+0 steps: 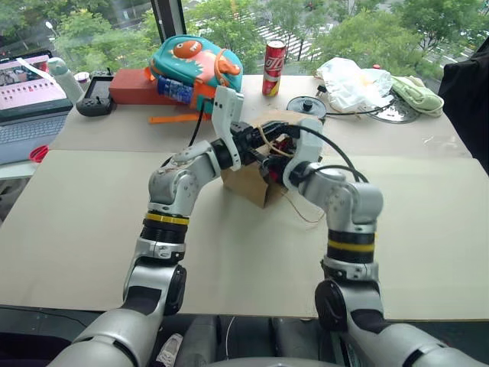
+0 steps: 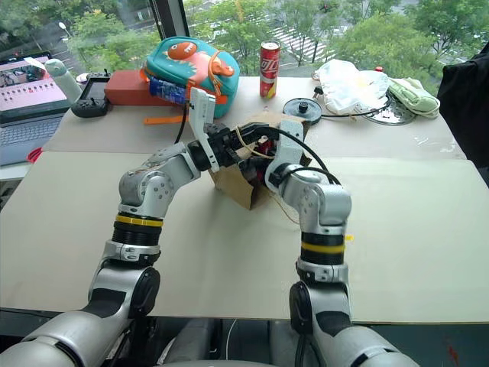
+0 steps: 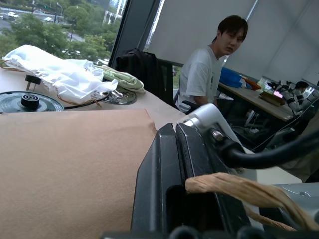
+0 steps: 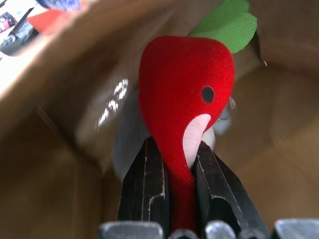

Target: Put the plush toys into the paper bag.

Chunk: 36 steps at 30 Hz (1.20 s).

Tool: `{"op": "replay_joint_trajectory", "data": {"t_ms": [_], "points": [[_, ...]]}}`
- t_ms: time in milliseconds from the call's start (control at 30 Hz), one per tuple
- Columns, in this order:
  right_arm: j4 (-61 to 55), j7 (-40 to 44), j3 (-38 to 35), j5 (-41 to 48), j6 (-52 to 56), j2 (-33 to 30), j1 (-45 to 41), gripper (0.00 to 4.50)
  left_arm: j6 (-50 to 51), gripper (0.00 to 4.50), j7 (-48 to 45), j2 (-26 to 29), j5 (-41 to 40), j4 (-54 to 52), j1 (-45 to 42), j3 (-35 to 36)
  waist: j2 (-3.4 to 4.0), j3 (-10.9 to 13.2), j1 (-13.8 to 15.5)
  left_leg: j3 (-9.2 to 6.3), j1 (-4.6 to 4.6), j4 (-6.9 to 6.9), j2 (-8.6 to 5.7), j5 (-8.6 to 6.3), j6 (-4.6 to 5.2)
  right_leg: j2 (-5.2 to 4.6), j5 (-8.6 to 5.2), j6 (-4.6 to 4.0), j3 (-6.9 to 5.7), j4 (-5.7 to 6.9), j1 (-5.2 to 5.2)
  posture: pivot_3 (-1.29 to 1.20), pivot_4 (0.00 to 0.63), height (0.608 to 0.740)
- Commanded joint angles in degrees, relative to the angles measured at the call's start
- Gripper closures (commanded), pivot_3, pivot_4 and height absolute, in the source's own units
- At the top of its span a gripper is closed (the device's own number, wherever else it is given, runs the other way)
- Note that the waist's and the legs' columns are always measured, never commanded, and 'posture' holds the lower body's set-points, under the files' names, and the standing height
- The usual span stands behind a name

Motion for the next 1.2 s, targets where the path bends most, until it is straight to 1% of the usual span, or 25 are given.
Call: {"op": "replay_joint_trajectory", "data": {"t_ms": [33, 67, 133, 233, 300, 367, 500, 733, 867, 967, 1100, 1200], "points": [[2.55, -0.49, -0.55, 0.1, -5.23, -0.35, -2.62, 2.72, 0.07, 4.5, -0.63, -0.3, -0.92, -2.65, -0.65, -0.33, 0.0, 0.0, 0.07, -0.02, 0.0, -0.01, 0.0, 0.0, 0.0, 0.0, 0.0, 0.0, -0.01, 0.02, 0.0, 0.0, 0.15, 0.739], [2.75, -0.75, -0.65, 0.26, -5.87, -0.24, -2.71, 2.33, 0.09, 4.5, -0.59, -0.25, -0.95, -2.77, -0.6, -0.33, 0.0, 0.0, 0.12, -0.02, -0.03, -0.02, 0.0, 0.0, 0.0, -0.01, 0.0, 0.0, -0.02, 0.02, 0.0, 0.0, 0.15, 0.739], [2.89, -1.09, -0.62, 0.46, -6.84, -0.15, -2.69, 1.75, 0.18, 4.5, -0.47, -0.18, -1.02, -2.89, -0.56, -0.23, 0.0, 0.0, 0.13, -0.03, -0.07, -0.02, 0.0, 0.0, 0.0, -0.02, 0.01, -0.01, -0.03, 0.03, 0.0, 0.0, 0.15, 0.739], [2.28, -1.43, -0.4, 0.78, -7.1, -0.2, -2.43, 0.62, 0.32, 4.5, -0.39, -0.12, -1.04, -3.18, -0.41, -0.17, 0.0, 0.0, 0.13, -0.04, -0.14, -0.02, 0.0, 0.0, 0.0, -0.03, 0.01, -0.01, -0.03, 0.07, -0.01, 0.0, 0.15, 0.739], [1.64, -1.29, -0.01, 0.96, -6.65, -0.5, -2.27, 0.08, 0.41, 4.5, -0.35, -0.12, -0.99, -3.34, -0.34, -0.15, 0.0, 0.0, 0.13, -0.04, -0.14, -0.02, 0.0, 0.0, 0.0, -0.03, 0.01, -0.01, -0.04, 0.07, -0.01, 0.0, 0.15, 0.739], [-1.48, -0.54, 0.23, 1.77, -4.25, -1.56, -1.37, 0.08, 0.41, 4.5, -0.28, -0.09, -0.94, -3.45, -0.3, -0.05, 0.01, 0.0, 0.12, -0.05, -0.13, -0.02, 0.0, 0.0, 0.0, -0.03, 0.01, -0.01, -0.04, 0.06, -0.01, 0.0, 0.15, 0.739], [-13.63, 1.58, -0.75, 4.73, 3.55, -6.62, 3.35, 0.08, 0.21, 4.5, -0.13, -0.06, -0.84, -3.36, -0.21, 0.18, 0.01, 0.0, 0.41, -0.11, -0.2, -0.01, -0.01, 0.0, 0.0, -0.03, 0.01, -0.01, -0.1, 0.05, -0.01, 0.0, 0.15, 0.739], [-27.86, 3.88, -3.82, 9.56, 13.02, -14.09, 9.74, 0.08, 0.12, 4.5, 0.12, -0.27, -0.9, -3.41, 0.01, 0.33, 0.01, 0.0, 0.27, -0.1, -0.24, 0.02, -0.03, -0.01, 0.01, -0.05, 0.0, 0.0, -0.09, -0.02, -0.02, 0.0, 0.15, 0.739], [-35.23, 5.44, -5.18, 11.16, 16.61, -18.4, 15.99, 0.08, 0.45, 4.5, 0.04, -0.04, -1.1, -3.68, 0.28, 0.4, 0.0, 0.0, 0.24, -0.08, -0.17, 0.03, -0.02, -0.01, 0.01, -0.01, 0.0, 0.01, -0.07, -0.08, -0.01, 0.0, 0.15, 0.739], [-38.77, 6.73, -6.04, 12.48, 17.72, -19.35, 19.57, 0.08, 0.64, 4.5, 0.15, -0.04, -1.37, -3.96, 0.43, 0.42, 0.0, 0.01, 0.19, -0.04, -0.18, 0.06, -0.03, -0.01, 0.01, -0.01, -0.01, 0.02, -0.02, -0.11, -0.01, 0.0, 0.15, 0.739], [-40.29, 6.47, -6.81, 12.69, 18.77, -19.61, 22.34, 0.08, 0.75, 4.5, 0.26, 0.01, -1.61, -4.19, 0.78, 0.37, 0.0, 0.01, 0.13, -0.02, -0.16, 0.08, -0.03, -0.01, 0.01, -0.01, -0.01, 0.02, 0.01, -0.09, -0.01, 0.0, 0.15, 0.739], [-43.96, 4.84, -10.58, 14.33, 22.45, -13.44, 25.1, 0.08, 0.61, 4.5, -0.02, 0.37, -1.56, -3.96, 0.78, 0.31, 0.0, 0.01, 0.23, -0.03, -0.16, 0.09, -0.02, -0.01, 0.01, 0.0, -0.01, 0.03, -0.01, -0.09, 0.0, 0.0, 0.15, 0.739]]}}
